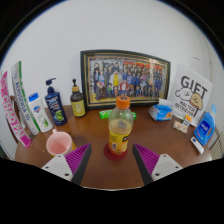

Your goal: Pour water

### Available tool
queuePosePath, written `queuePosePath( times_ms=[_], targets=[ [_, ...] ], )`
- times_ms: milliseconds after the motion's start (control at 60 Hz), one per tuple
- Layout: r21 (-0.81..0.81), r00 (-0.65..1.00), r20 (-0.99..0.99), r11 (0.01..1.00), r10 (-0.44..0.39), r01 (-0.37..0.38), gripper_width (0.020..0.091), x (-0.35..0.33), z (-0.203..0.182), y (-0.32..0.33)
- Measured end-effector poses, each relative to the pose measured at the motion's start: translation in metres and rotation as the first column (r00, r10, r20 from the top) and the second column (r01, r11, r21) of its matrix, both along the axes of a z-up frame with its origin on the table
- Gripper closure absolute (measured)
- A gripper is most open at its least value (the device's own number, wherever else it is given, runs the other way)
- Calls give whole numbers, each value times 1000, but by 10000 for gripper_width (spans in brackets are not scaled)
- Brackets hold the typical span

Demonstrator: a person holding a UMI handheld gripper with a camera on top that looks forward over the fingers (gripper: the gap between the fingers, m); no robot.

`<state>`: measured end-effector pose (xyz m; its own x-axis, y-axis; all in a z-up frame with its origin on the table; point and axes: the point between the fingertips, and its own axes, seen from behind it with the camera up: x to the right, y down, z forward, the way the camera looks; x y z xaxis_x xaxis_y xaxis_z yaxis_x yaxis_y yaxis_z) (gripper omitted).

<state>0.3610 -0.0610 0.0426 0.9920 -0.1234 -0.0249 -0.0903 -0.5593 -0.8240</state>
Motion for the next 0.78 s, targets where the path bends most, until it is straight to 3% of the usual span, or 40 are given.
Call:
queuePosePath(
  times_ms=[317, 533, 783],
  targets=[
    [-40, 996, 85, 999, -29, 32, 253, -44, 91, -160],
    [-20, 995, 96, 999, -28, 30, 251, -62, 117, -220],
    [-9, 989, 148, 1000, -20, 21, 253, -61, 123, -245]
  ],
)
